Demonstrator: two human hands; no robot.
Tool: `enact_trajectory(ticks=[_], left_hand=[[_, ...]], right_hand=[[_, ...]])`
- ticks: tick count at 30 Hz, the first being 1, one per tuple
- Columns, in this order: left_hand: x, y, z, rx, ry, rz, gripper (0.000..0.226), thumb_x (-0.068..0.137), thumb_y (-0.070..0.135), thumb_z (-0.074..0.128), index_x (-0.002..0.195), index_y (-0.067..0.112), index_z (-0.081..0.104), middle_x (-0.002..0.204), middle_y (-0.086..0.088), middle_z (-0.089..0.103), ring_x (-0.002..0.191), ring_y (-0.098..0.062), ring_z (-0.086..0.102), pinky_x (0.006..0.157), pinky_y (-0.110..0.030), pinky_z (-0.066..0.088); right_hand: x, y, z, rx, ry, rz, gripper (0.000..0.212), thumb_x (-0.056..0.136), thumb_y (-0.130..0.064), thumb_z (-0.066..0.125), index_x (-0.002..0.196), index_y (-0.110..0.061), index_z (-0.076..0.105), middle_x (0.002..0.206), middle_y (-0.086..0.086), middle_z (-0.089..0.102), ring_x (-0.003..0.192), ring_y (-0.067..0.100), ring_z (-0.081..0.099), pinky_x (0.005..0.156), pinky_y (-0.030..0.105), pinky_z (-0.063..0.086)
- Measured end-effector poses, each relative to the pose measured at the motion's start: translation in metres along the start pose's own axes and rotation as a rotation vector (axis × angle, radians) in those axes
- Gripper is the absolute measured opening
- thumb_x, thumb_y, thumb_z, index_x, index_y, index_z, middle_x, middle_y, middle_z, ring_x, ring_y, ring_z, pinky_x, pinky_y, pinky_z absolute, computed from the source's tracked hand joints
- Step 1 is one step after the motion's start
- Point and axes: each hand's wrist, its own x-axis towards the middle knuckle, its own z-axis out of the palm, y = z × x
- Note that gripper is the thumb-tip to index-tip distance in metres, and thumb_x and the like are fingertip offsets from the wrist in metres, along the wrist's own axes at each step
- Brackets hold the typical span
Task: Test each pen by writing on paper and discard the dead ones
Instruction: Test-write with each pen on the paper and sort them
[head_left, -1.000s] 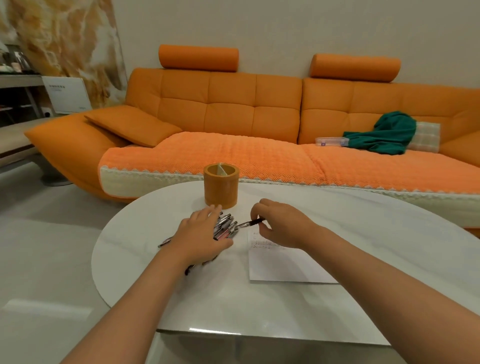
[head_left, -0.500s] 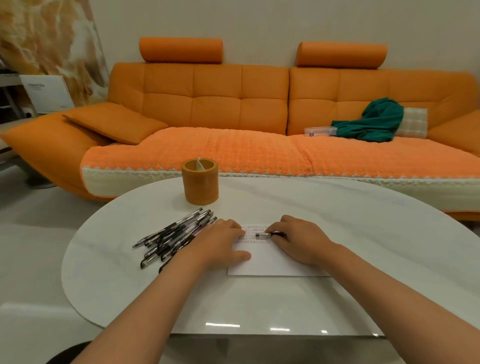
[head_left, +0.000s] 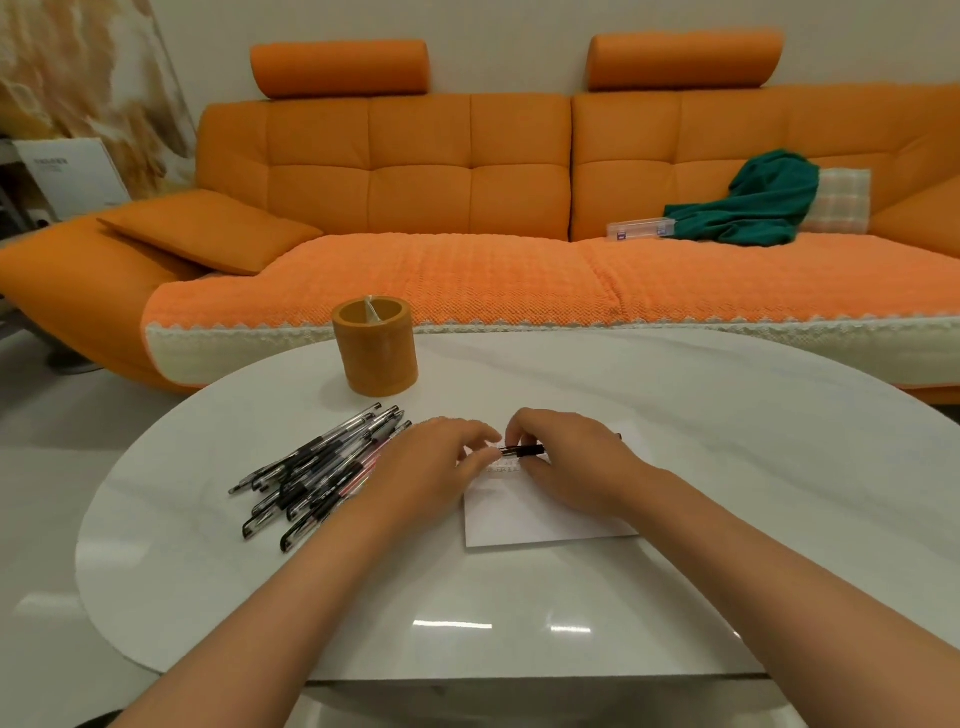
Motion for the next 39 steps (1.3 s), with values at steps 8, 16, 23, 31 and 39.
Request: enact_trajectory(ticks=[8,16,23,31,39], left_hand=[[0.003,-0.015,0.0,-0.127,0.044,-0.042,0.012,0.095,0.043,0.062,0.104,0.04,0.069,0.087,0.025,0.066,0.081,0.002,0.06,0.072,-0.028,0.049],[0.006,-0.02,0.005,-0.293,0.095,-0.061,0.004,0.087,0.035,0.075,0.09,0.036,0.072,0.082,0.025,0.068,0.076,-0.009,0.062,0.073,-0.036,0.054],[0.006,-0.018,0.006,-0.37,0.117,-0.059,0.011,0.086,0.026,0.077,0.085,0.036,0.071,0.079,0.021,0.071,0.08,-0.003,0.065,0.074,-0.029,0.055],[0.008,-0.023,0.0,-0.412,0.074,-0.072,0.006,0.085,0.024,0.079,0.084,0.029,0.076,0.077,0.016,0.072,0.079,-0.001,0.066,0.076,-0.03,0.055],[0.008,-0.04,-0.009,-0.005,-0.031,-0.136,0.003,0.09,0.043,0.065,0.089,0.04,0.064,0.093,0.018,0.063,0.091,-0.004,0.057,0.077,-0.033,0.053]], right_hand=[[0.012,-0.002,0.007,-0.014,0.005,-0.121,0.024,0.101,-0.033,0.05,0.117,-0.027,0.066,0.096,-0.01,0.056,0.086,0.008,0.05,0.074,0.028,0.043],[0.018,-0.011,0.007,-0.026,-0.065,-0.093,0.024,0.103,-0.034,0.046,0.107,-0.019,0.065,0.098,-0.004,0.062,0.086,0.014,0.056,0.076,0.034,0.047],[0.016,-0.011,0.007,-0.064,-0.023,-0.088,0.025,0.105,-0.033,0.042,0.106,-0.022,0.064,0.091,-0.005,0.063,0.083,0.016,0.055,0.07,0.036,0.045],[0.013,-0.012,0.006,-0.136,0.01,-0.084,0.024,0.103,-0.045,0.04,0.114,-0.039,0.061,0.09,-0.009,0.07,0.085,0.018,0.061,0.062,0.033,0.04],[0.014,-0.009,-0.007,0.207,-0.053,0.024,0.022,0.1,-0.015,0.034,0.116,-0.029,0.032,0.082,0.007,0.056,0.071,0.024,0.05,0.065,0.045,0.043]])
